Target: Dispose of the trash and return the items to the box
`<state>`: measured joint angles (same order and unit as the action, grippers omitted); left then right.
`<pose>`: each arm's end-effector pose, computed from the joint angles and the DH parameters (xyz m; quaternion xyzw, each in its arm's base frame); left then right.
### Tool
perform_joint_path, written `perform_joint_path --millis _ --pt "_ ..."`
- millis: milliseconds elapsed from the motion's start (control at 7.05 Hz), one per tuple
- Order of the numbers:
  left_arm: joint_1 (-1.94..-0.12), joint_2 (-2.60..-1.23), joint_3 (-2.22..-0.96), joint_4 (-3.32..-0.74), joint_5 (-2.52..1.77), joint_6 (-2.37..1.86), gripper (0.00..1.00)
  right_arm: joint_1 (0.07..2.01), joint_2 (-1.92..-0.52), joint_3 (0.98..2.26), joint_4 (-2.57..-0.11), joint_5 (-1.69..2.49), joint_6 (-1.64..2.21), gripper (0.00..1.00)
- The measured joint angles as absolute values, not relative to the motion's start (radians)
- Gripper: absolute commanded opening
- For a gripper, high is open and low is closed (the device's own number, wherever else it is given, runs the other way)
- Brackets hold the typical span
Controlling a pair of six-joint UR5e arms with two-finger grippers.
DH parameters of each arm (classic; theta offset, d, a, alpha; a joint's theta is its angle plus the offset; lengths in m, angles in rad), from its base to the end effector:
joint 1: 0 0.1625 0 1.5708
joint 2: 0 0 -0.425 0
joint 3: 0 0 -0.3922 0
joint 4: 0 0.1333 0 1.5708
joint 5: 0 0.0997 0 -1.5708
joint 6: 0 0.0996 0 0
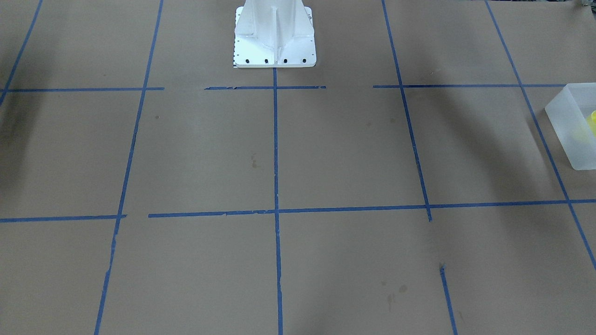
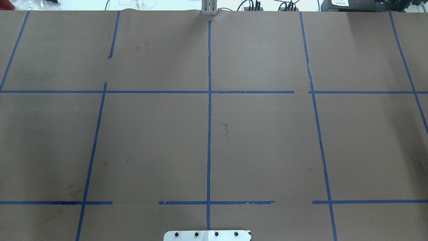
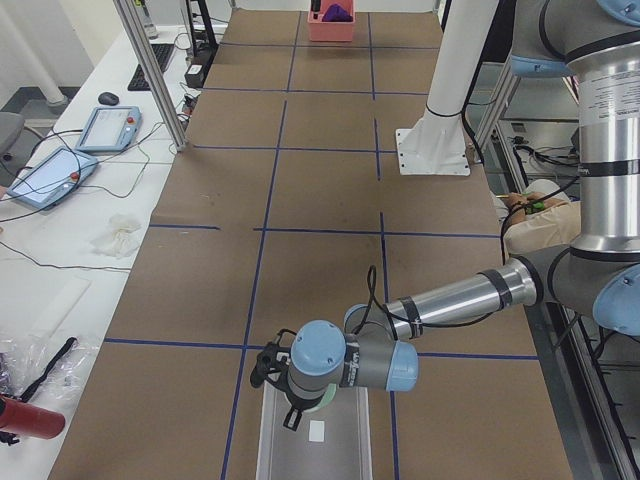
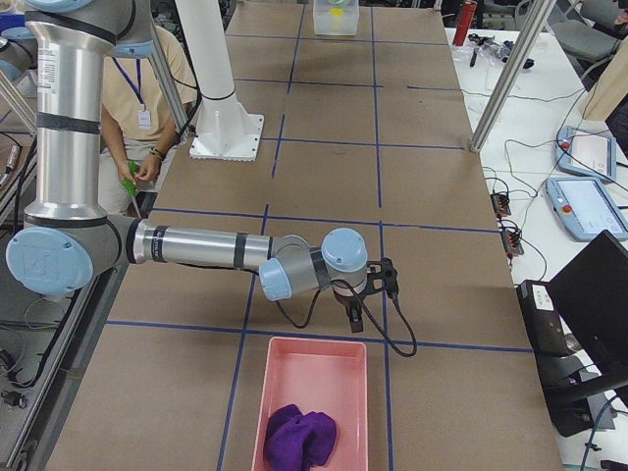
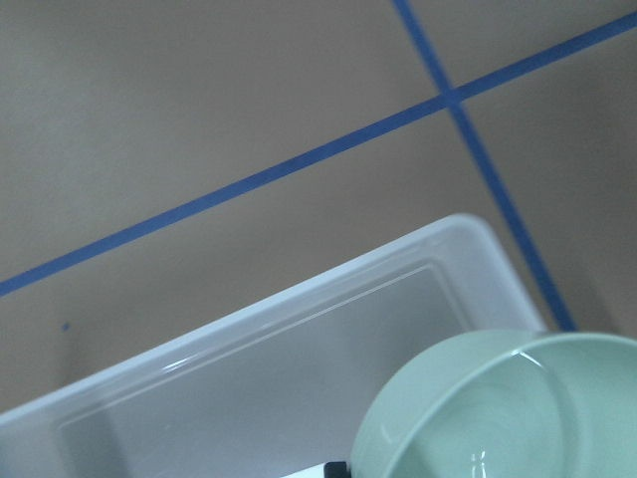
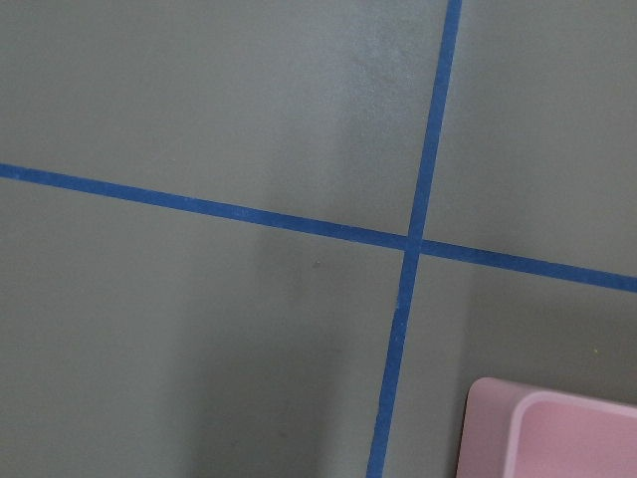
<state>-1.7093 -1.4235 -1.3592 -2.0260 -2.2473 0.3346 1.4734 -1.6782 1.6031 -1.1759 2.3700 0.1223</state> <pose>-0.1271 -0.3978 0.7884 0.1218 0.3116 0.1081 0.9362 0.0167 -0.4658 0.6491 0.1037 -0.3979 -0.0506 0.9102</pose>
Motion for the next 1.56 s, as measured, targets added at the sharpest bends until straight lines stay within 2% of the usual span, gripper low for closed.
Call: perform_joint_path --millis 425,567,851,993,1276,1560 --pt "-1.765 -1.45 -1.24 -2.032 -2.184 0.337 0.0 1.473 -1.679 1.603 -1.175 2.37 0.121 1.0" --pt "-1.772 -1.462 -1.218 -2.039 -2.143 0.335 0.19 1.473 -1.679 1.603 -1.175 2.37 0.121 1.0" --pt "-1.777 -1.489 -1.164 -2.058 -2.113 0.333 0.3 1.473 -1.681 1.603 -1.175 2.37 0.121 1.0" --pt "-1.777 -1.497 -1.137 -2.074 -2.11 0.332 0.49 1.473 -1.681 1.603 -1.175 2.37 0.121 1.0" --pt "-1.778 -1.496 -1.162 -2.073 -2.119 0.335 0.63 1.473 -1.681 1.606 -1.175 2.37 0.123 1.0" --pt "-1.775 -1.496 -1.315 -1.959 -2.175 0.297 0.66 1.473 -1.682 1.613 -1.175 2.374 0.139 1.0"
